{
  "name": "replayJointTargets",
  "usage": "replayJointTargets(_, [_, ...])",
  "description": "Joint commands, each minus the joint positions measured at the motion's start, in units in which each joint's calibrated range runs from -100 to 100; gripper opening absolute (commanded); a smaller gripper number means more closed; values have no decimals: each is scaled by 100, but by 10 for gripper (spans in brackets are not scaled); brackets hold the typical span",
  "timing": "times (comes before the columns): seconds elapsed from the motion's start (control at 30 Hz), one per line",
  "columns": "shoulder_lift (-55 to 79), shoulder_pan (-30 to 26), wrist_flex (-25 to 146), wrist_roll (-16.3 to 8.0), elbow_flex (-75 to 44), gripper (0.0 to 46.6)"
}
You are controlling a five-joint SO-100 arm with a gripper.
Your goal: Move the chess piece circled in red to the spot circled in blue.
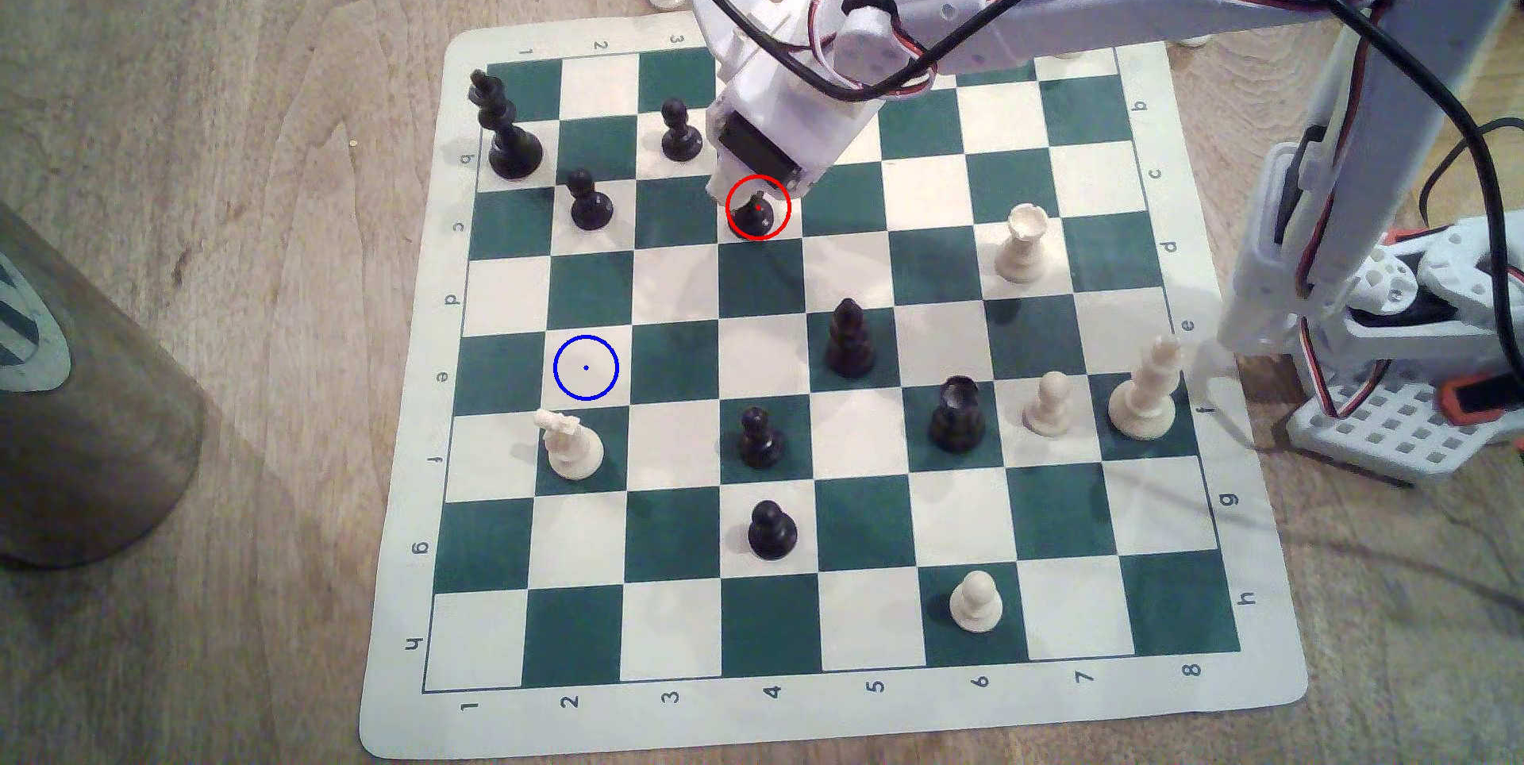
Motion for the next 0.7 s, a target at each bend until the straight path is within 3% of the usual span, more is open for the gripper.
replayJointTargets(0.0, [-417, 19, 1, -5, -365, 7])
replayJointTargets(0.3, [-570, 19, 1, 10, -365, 3])
replayJointTargets(0.67, [-1656, -83, 820, -5, -800, 5])
